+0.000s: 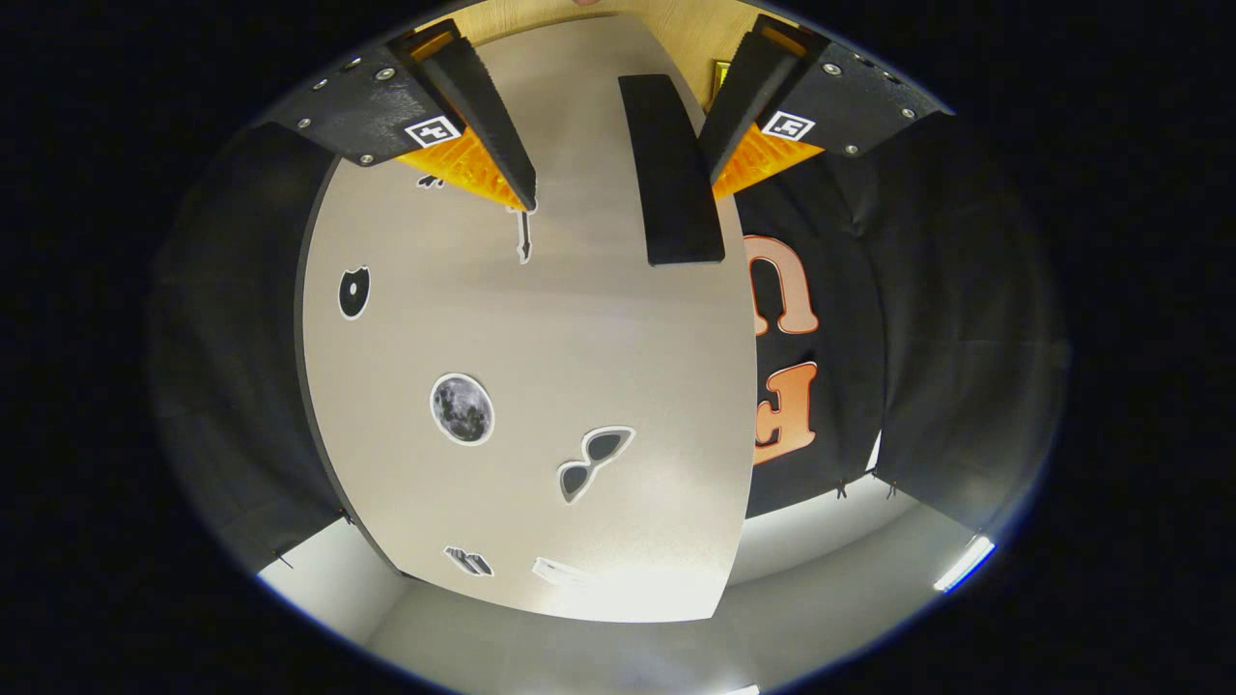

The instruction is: Open the shoe cabinet door, grab the shoes and put them into the shoe cabinet, then close the shoe cabinet door.

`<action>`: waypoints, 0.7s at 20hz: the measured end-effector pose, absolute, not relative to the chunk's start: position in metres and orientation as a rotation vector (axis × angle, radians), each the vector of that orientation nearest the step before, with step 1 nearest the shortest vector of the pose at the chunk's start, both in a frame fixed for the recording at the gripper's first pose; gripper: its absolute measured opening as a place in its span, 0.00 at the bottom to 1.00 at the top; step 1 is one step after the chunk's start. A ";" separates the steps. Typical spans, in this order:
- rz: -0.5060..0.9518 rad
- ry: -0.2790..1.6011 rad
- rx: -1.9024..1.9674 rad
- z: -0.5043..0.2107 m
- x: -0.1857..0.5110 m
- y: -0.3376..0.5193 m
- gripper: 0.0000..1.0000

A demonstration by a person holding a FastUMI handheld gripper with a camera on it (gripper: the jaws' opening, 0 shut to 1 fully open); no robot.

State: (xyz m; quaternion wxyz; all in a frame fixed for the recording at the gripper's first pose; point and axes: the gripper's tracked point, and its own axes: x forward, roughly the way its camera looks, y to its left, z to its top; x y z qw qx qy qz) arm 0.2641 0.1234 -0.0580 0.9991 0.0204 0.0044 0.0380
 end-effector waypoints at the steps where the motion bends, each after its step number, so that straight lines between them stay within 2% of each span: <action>1: 0.069 0.005 0.033 -0.057 0.263 0.122 0.97; 14: 0.071 -0.035 0.031 -0.047 0.260 0.127 0.97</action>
